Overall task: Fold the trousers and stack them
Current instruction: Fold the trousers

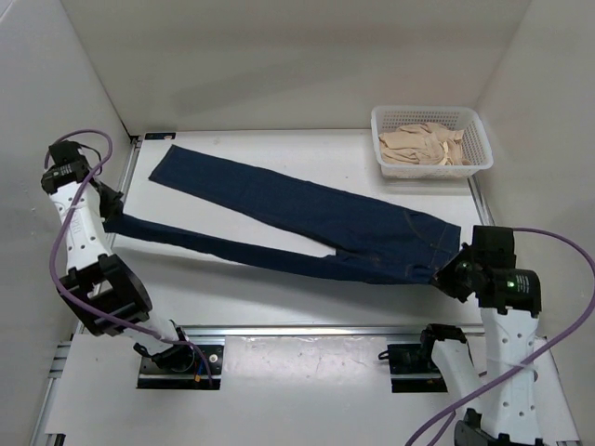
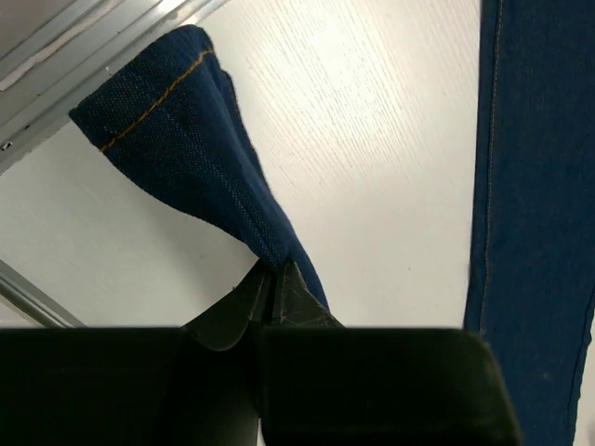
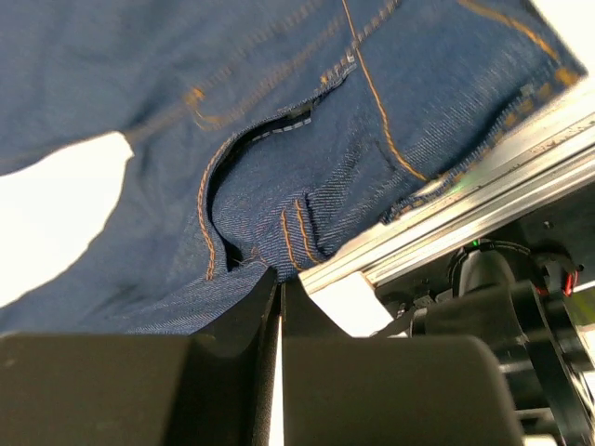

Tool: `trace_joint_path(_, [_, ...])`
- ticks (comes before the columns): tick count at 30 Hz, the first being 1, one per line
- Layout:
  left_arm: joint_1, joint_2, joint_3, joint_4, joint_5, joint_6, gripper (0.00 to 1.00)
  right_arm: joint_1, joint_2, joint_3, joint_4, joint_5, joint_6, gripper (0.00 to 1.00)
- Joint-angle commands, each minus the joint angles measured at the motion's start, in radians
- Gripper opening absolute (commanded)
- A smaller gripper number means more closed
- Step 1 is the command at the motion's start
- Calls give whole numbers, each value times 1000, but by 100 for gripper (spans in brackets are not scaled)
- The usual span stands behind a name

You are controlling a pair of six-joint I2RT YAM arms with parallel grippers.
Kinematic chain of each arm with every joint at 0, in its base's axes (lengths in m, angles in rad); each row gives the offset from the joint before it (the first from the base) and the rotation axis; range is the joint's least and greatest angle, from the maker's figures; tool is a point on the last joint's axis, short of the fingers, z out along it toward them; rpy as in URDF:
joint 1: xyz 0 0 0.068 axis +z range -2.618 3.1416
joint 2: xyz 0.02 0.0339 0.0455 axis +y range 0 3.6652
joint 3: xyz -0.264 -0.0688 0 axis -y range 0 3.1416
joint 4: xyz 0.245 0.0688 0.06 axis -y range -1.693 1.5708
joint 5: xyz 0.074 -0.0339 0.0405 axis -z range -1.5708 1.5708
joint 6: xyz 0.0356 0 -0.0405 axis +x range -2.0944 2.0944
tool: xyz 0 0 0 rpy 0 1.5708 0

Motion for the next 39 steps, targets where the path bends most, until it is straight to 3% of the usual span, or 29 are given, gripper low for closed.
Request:
trace_joint_path(1, [19, -5, 52, 46, 12, 71, 10, -1, -17, 56, -81, 126, 18, 0])
trace_joint_path(6, [-55, 112, 262, 34, -20, 71, 10, -1, 84, 127, 22, 176, 18, 0])
trace_joint_path(13, [-189, 504, 710, -135, -52, 74, 10, -1, 360, 230, 191, 217, -16, 0])
trace_joint_path(19, [-240, 694, 868, -83, -2, 32, 10, -1, 551, 277, 360, 271, -126, 0])
trace_joint_path(23, [-253, 837, 1083, -118, -22, 23, 10, -1, 670, 335, 393, 280, -155, 0])
trace_joint_path(31, [-253, 847, 1071, 6, -3, 14, 10, -1, 855, 411, 461, 321, -188, 0])
trace_joint_path(39, [-334, 965, 1158, 86, -45, 51, 10, -30, 981, 420, 527, 372, -157, 0])
